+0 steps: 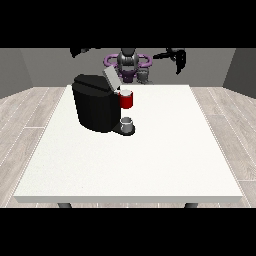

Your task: Insert the coffee pod into the coffee machine and close the lid

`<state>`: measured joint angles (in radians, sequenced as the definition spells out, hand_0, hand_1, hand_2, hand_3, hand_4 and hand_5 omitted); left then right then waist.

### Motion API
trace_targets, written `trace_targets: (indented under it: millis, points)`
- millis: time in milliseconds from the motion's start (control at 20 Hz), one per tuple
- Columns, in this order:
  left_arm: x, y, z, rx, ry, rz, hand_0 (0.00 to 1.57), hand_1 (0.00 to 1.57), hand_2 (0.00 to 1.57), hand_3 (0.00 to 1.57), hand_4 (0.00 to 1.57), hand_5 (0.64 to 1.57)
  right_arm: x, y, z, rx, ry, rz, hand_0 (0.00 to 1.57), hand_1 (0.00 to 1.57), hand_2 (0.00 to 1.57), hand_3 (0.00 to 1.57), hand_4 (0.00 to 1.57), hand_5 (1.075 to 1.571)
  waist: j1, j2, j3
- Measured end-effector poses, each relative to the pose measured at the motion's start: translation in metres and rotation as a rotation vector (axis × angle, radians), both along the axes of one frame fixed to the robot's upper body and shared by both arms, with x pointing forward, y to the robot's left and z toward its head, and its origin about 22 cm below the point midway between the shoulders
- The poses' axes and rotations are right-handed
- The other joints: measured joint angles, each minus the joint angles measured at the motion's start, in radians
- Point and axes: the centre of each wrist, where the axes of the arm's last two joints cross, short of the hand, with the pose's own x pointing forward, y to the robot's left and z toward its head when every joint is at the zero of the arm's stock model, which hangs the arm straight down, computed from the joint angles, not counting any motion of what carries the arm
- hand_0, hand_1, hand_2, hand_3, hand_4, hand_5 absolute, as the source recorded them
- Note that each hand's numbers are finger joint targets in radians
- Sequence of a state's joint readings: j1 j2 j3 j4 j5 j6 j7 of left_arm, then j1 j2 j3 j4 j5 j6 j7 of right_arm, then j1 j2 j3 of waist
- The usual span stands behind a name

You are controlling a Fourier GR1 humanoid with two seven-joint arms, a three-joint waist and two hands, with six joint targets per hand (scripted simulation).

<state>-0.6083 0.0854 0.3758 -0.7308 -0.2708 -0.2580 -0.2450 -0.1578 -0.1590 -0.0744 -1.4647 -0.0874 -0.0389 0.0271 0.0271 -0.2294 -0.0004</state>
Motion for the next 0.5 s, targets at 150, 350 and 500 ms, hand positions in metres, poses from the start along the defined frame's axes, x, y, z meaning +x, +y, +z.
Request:
trace_targets:
  millis: [150, 350, 500]
  points:
    - [-0.01, -0.001, -0.008, -0.047, 0.015, -0.007, 0.0, 0.0, 0.0, 0.0, 0.14, 1.571, 0.003, 0.0, 0.007, -0.01, -0.006, 0.035, 0.0, 0.0, 0.0, 0.0, 0.0, 1.571, 0.034, -0.006, 0.0001]
    - [-0.017, -0.005, -0.01, -0.092, 0.016, -0.022, 0.0, 0.0, 0.0, 0.0, 0.0, 1.571, 0.012, 0.007, 0.016, -0.044, -0.024, 0.066, 0.0, 0.0, 0.0, 0.0, 0.24, 1.571, 0.079, 0.003, 0.0004]
    - [-0.025, -0.009, -0.01, -0.113, -0.001, -0.026, 0.0, 0.0, 0.0, 0.0, 0.22, 1.571, 0.019, 0.01, 0.021, -0.072, -0.036, 0.095, 0.0, 0.0, 0.0, 0.0, 0.16, 1.571, 0.101, 0.023, 0.0004]
